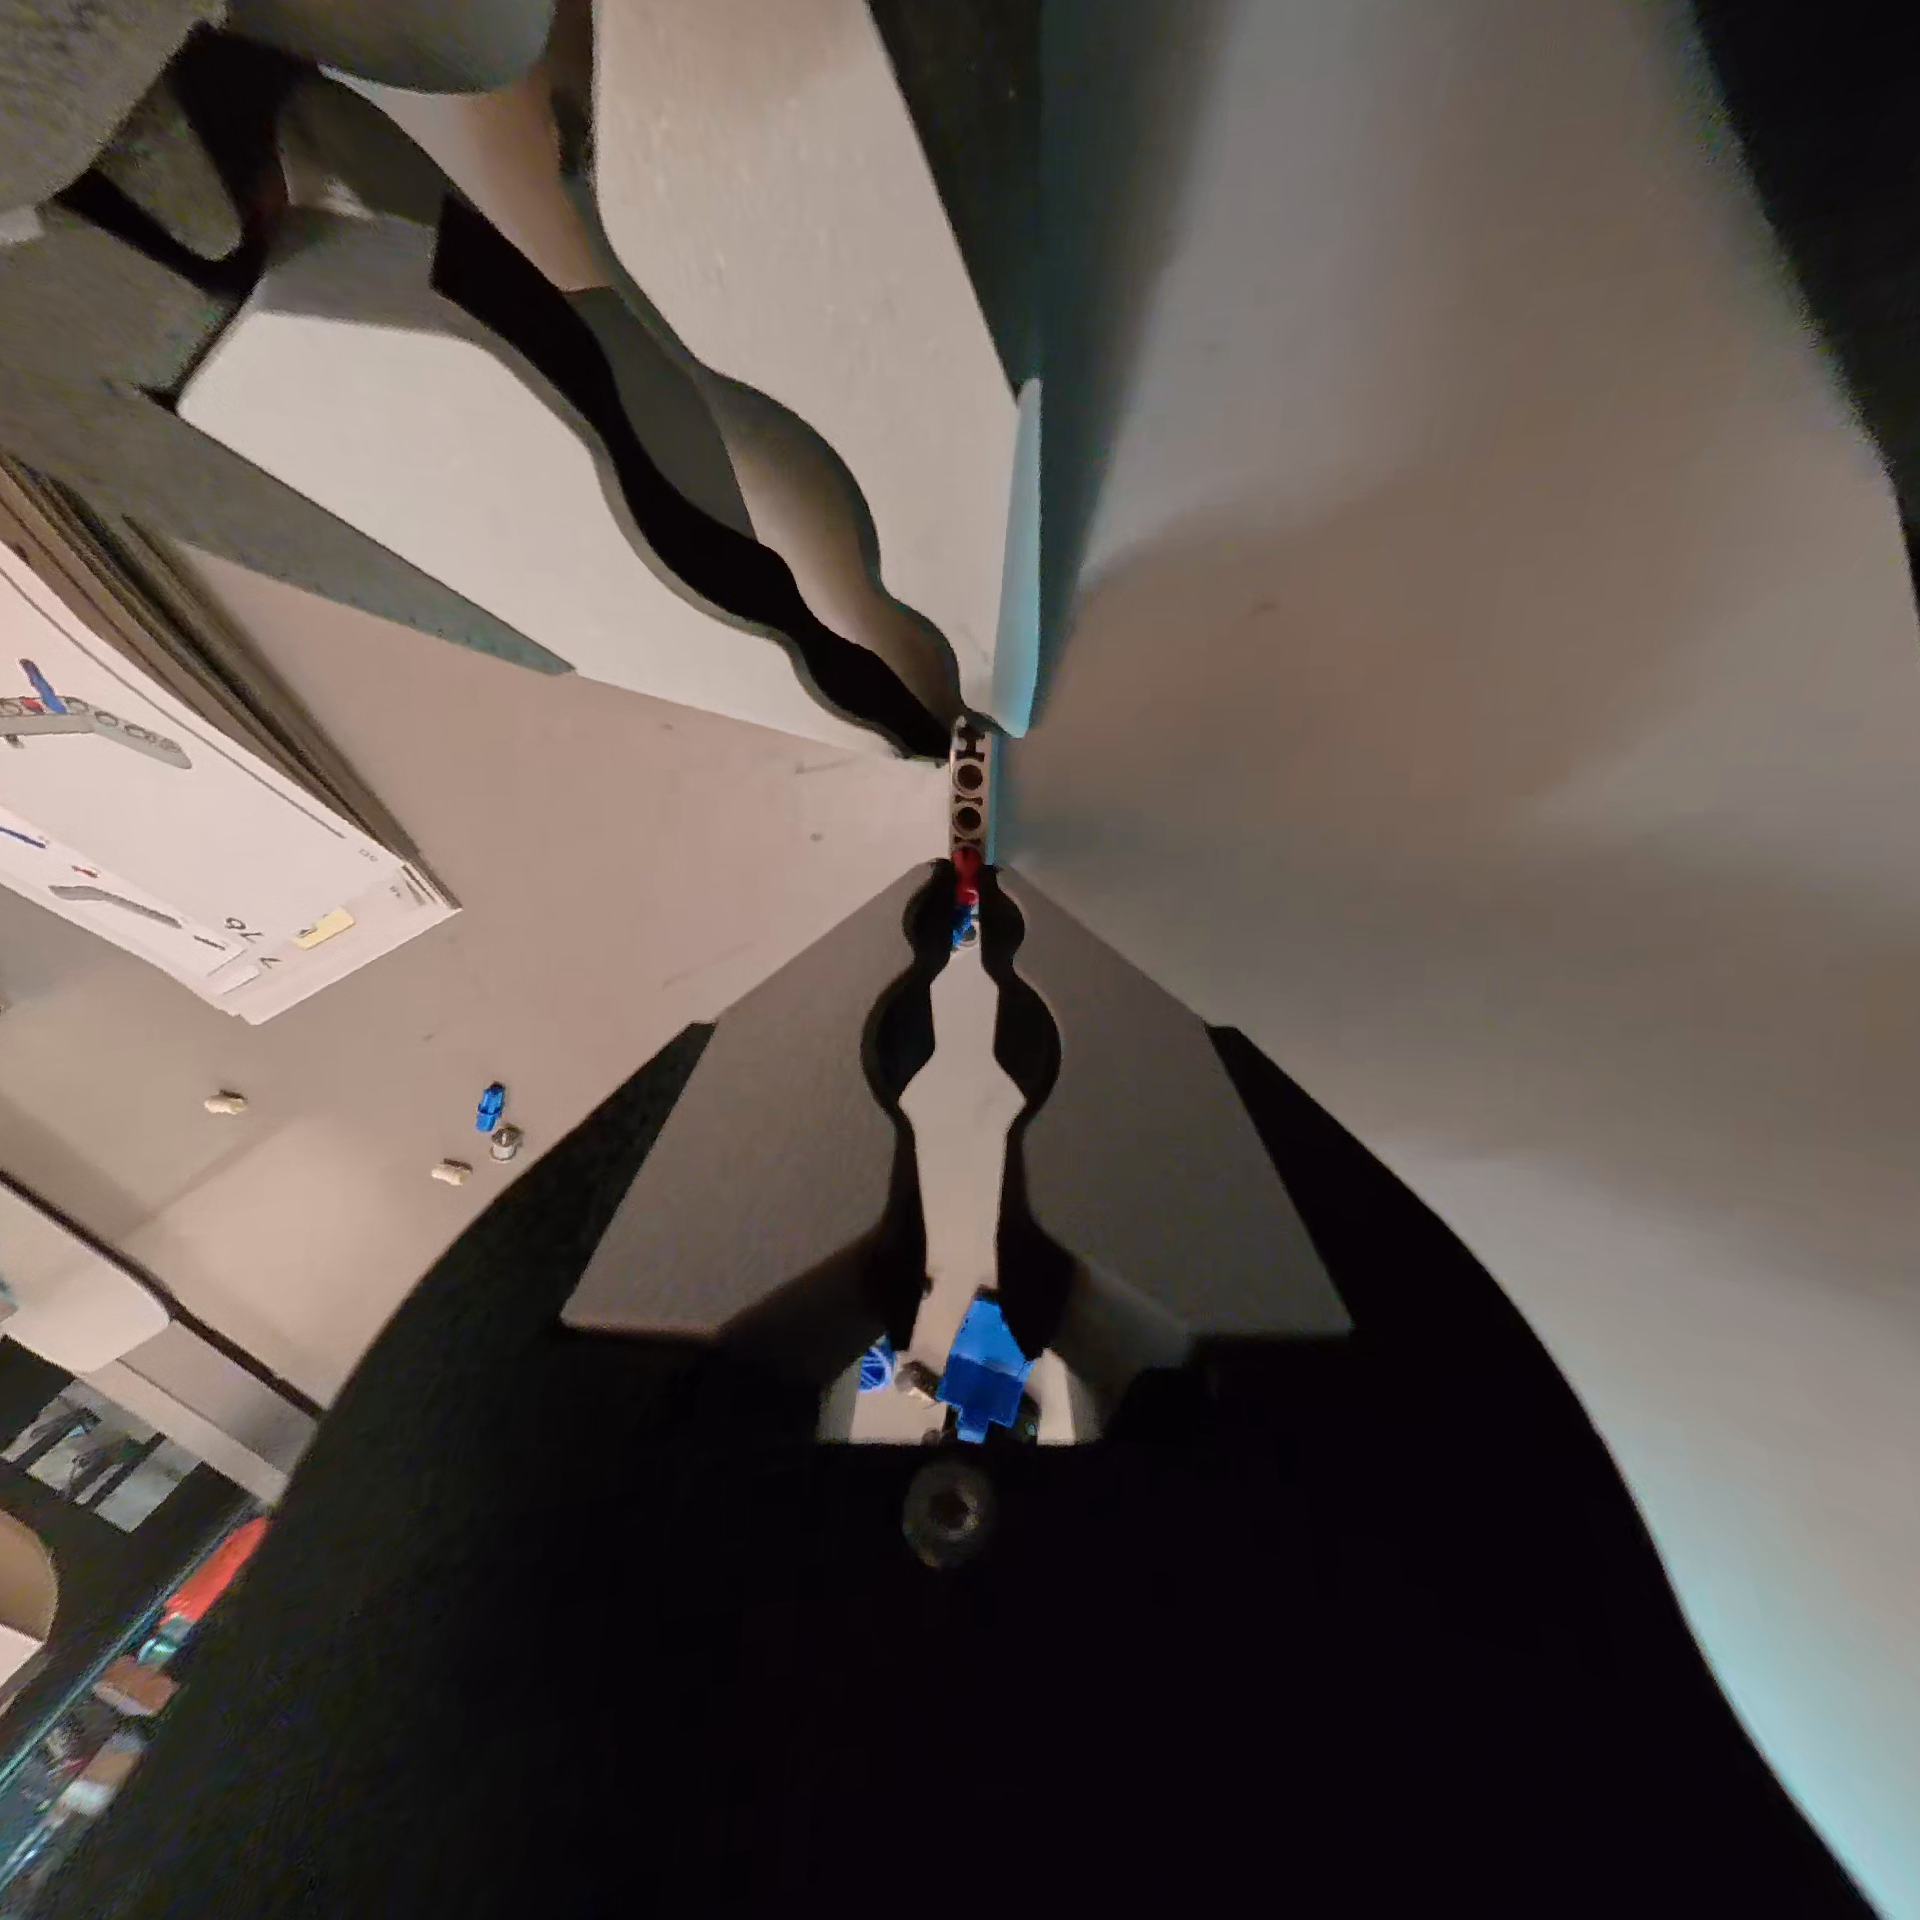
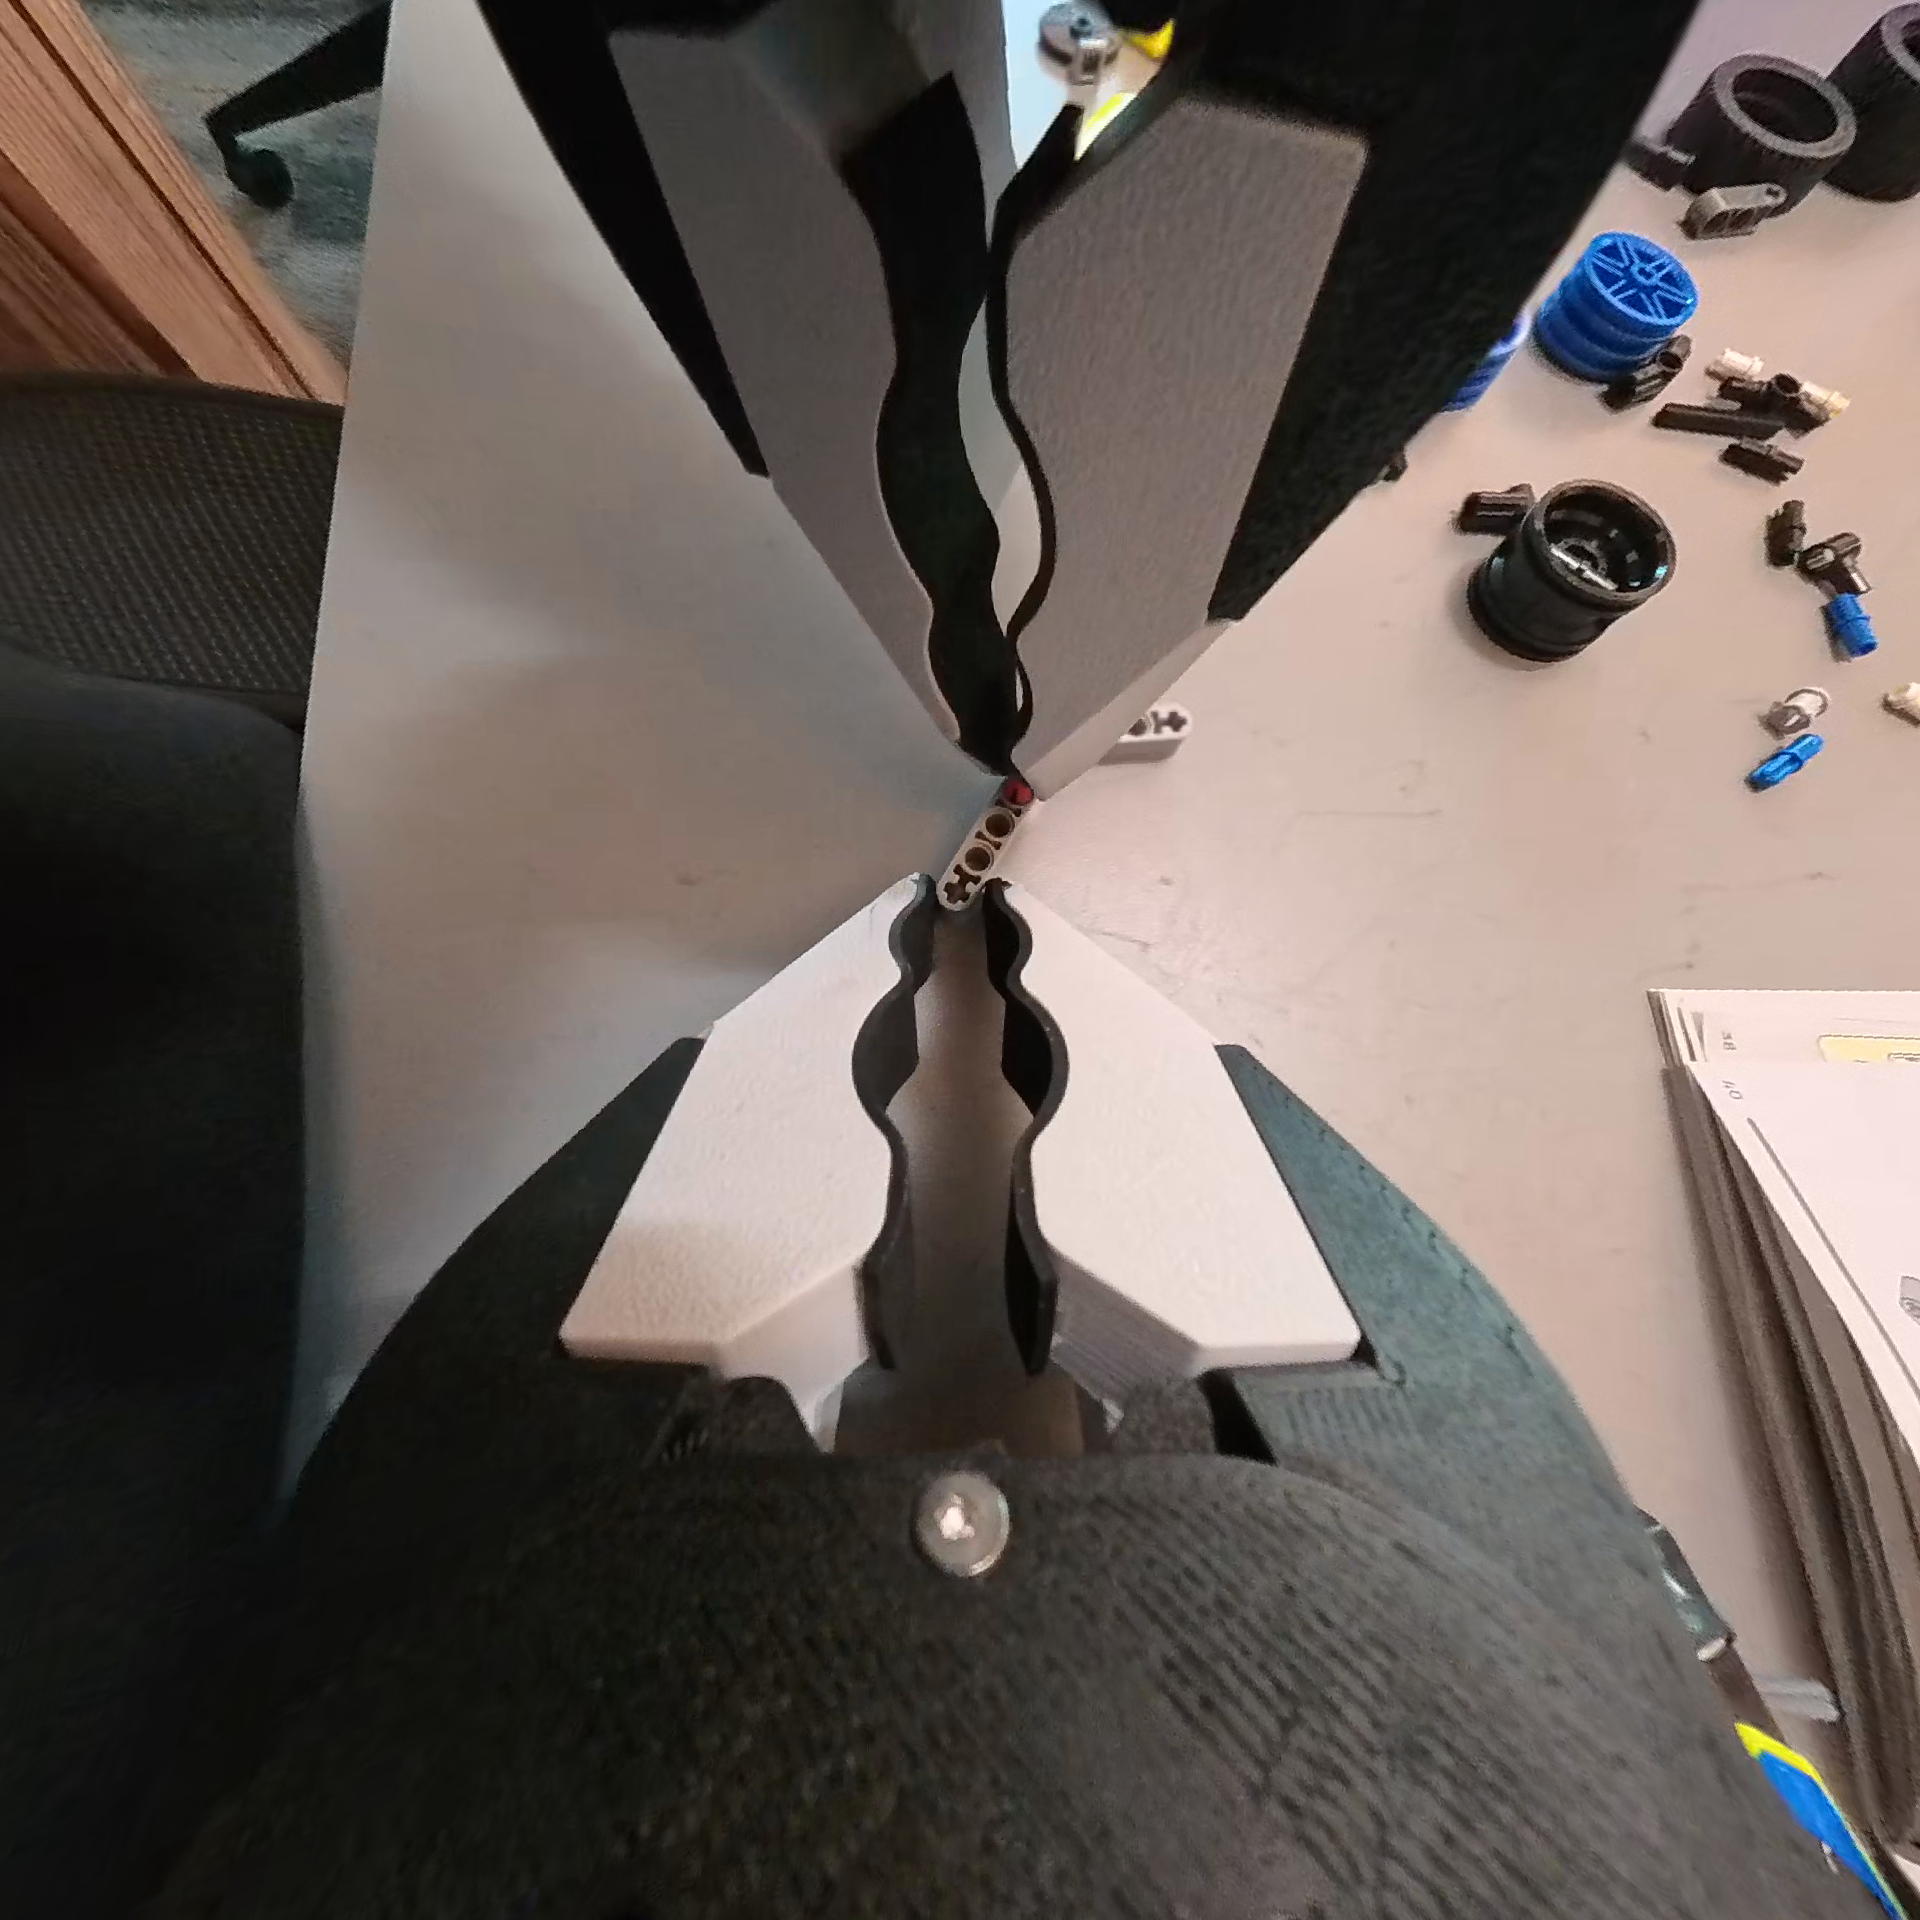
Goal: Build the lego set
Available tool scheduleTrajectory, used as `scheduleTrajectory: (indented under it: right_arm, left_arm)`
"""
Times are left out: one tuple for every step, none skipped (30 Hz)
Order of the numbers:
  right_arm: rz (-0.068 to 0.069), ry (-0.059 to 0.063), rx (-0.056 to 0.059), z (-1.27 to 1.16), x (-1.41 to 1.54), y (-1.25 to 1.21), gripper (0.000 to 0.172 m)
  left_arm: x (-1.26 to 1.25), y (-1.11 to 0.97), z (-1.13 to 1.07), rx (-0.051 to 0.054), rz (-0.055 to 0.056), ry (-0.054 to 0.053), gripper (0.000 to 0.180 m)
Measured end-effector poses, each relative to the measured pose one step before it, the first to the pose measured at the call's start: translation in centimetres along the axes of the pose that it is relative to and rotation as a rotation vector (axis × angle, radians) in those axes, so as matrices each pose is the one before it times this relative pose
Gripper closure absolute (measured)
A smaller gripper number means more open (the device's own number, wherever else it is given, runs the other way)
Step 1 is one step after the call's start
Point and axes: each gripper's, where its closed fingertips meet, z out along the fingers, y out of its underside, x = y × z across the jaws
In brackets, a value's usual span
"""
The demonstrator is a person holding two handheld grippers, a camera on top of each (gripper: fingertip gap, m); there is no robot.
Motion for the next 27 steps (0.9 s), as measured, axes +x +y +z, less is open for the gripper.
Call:
scheduleTrajectory:
  right_arm:
    - [0.0016,-0.0046,-0.0002,-0.009,-0.004,0.003,0.165]
    - [0.0011,-0.0049,0.0,-0.011,0.012,0.018,0.165]
    - [0.0039,-0.0059,-0.0001,-0.031,0.014,0.024,0.165]
    - [0.0068,-0.0065,-0.0003,-0.02,0.0,0.016,0.164]
    - [0.0032,-0.003,-0.0002,-0.018,0.004,0.008,0.164]
    - [-0.0043,0.0016,0.0,-0.014,-0.013,0.007,0.164]
    - [-0.0117,0.0056,0.0002,-0.033,0.003,0.042,0.163]
    - [-0.0104,0.0076,0.0004,-0.04,0.021,0.03,0.163]
    - [-0.0089,0.0065,0.0003,-0.044,0.016,0.034,0.163]
    - [-0.0043,0.003,-0.0002,-0.027,0.021,0.032,0.163]
    - [-0.0021,-0.0007,0.0002,-0.033,0.022,0.042,0.163]
    - [0.0004,-0.0021,0.0003,-0.027,0.01,0.026,0.163]
    - [-0.0038,-0.0005,0.0005,-0.043,0.015,0.033,0.163]
    - [-0.0086,0.0011,0.0005,-0.05,-0.005,0.042,0.164]
    - [-0.0137,0.0047,0.0011,-0.053,-0.005,0.04,0.164]
    - [-0.0142,0.0072,0.0007,-0.022,-0.008,0.019,0.164]
    - [-0.0089,0.0058,0.0001,-0.009,-0.005,0.007,0.164]
    - [-0.0109,0.002,0.0009,-0.016,0.004,0.001,0.164]
    - [-0.0089,-0.0004,0.0011,-0.019,-0.005,0.008,0.164]
    - [0.0008,-0.0011,0.0,-0.011,0.005,0.015,0.164]
    - [-0.0013,0.0002,0.0002,-0.004,-0.01,-0.002,0.164]
    - [-0.0027,0.0015,0.0,-0.012,-0.008,0.013,0.164]
    - [-0.0046,0.0014,0.0004,-0.017,0.001,0.014,0.164]
    - [-0.0041,0.0003,0.0005,-0.032,-0.023,0.025,0.164]
    - [-0.0056,-0.0002,0.0009,-0.044,-0.011,0.02,0.164]
    - [-0.0104,0.0009,0.0011,-0.04,-0.019,0.028,0.164]
    - [-0.0089,0.0026,0.0013,-0.047,0.001,0.033,0.164]
  left_arm:
    - [-0.02,-0.027,0.021,0.0034,-0.0009,0.0008,0.179]
    - [-0.055,-0.033,0.023,0.0022,0.0067,-0.0014,0.179]
    - [-0.059,-0.042,0.015,-0.0007,0.0064,0.0013,0.179]
    - [-0.02,-0.068,0.011,-0.003,0.004,0.0063,0.179]
    - [-0.043,-0.069,0.012,-0.0025,0.012,0.0049,0.179]
    - [-0.066,-0.073,0.011,-0.0024,0.02,-0.0003,0.18]
    - [-0.102,-0.07,0.028,-0.0048,0.0209,-0.0044,0.18]
    - [-0.085,-0.069,0.017,-0.0087,0.0224,-0.0065,0.18]
    - [-0.054,-0.083,0.008,-0.0137,0.0285,-0.0079,0.179]
    - [-0.031,-0.063,0.01,-0.0212,0.0374,-0.0127,0.18]
    - [-0.035,-0.042,0.006,-0.0263,0.0476,-0.0167,0.18]
    - [-0.016,-0.027,0.007,-0.0224,0.0495,-0.0151,0.18]
    - [-0.02,-0.04,0.007,-0.0143,0.0334,-0.0085,0.18]
    - [-0.013,-0.063,-0.002,-0.0072,0.0194,-0.002,0.18]
    - [-0.011,-0.06,0.003,-0.004,0.0176,0.0018,0.18]
    - [0.0,-0.028,0.013,-0.0055,0.0154,0.0068,0.18]
    - [-0.008,-0.01,0.006,-0.0081,0.0123,0.0118,0.18]
    - [-0.005,-0.017,0.016,-0.009,0.0108,0.012,0.18]
    - [-0.015,-0.02,0.019,-0.0093,0.0055,0.0116,0.18]
    - [-0.003,-0.022,0.014,-0.0087,-0.0021,0.0131,0.18]
    - [0.007,-0.025,0.009,-0.0081,-0.0033,0.0149,0.18]
    - [0.001,-0.011,0.011,-0.0088,0.0029,0.0135,0.18]
    - [-0.001,-0.039,0.009,-0.0094,0.0084,0.0089,0.18]
    - [-0.019,-0.053,0.009,-0.0074,0.0072,0.0049,0.18]
    - [-0.027,-0.05,0.008,-0.0028,0.0019,0.0029,0.18]
    - [-0.03,-0.064,-0.004,0.0018,-0.0044,0.0025,0.18]
    - [-0.018,-0.031,0.0,0.0026,-0.0088,0.0043,0.18]
